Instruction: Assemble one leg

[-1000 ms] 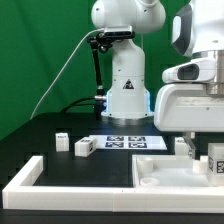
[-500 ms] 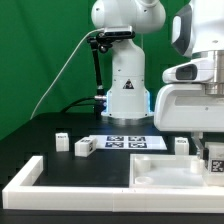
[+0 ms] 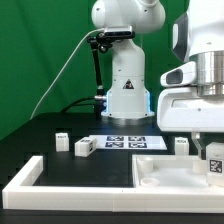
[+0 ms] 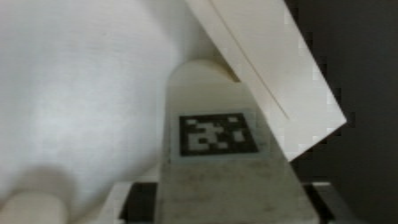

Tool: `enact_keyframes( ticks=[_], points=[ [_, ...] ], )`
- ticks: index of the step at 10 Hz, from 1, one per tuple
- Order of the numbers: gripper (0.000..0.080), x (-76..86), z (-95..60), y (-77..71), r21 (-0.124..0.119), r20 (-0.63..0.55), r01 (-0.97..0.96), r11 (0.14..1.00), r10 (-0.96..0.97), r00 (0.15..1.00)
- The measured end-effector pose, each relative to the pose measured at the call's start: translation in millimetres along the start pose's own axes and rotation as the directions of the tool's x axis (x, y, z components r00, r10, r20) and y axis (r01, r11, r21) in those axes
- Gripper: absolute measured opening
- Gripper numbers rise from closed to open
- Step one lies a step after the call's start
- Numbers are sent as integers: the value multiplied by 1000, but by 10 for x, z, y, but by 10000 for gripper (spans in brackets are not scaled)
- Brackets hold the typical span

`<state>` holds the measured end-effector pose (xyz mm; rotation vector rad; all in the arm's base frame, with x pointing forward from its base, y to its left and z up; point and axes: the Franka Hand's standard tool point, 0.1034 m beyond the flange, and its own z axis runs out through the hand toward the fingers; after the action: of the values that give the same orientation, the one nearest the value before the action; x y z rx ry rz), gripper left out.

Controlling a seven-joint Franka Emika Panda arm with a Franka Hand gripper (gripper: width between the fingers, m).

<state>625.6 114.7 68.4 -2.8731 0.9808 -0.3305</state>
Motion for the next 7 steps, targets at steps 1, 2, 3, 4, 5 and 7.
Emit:
enact_keyframes(
  ticks=[1, 2, 3, 4, 5, 7],
  points=[
    [291, -1, 1, 4, 0, 2, -73, 997, 73, 997],
    [291, -6, 2, 10, 0, 8, -207, 978, 207, 978],
    [293, -9, 7, 14, 3, 14, -353, 936, 352, 936],
    [295, -11, 9, 17, 6, 23, -434, 901, 434, 901],
    [295, -25, 6, 13, -1, 29, -528, 849, 528, 849],
    [297, -45, 2, 12, -25, 34, -693, 721, 693, 720]
  ],
)
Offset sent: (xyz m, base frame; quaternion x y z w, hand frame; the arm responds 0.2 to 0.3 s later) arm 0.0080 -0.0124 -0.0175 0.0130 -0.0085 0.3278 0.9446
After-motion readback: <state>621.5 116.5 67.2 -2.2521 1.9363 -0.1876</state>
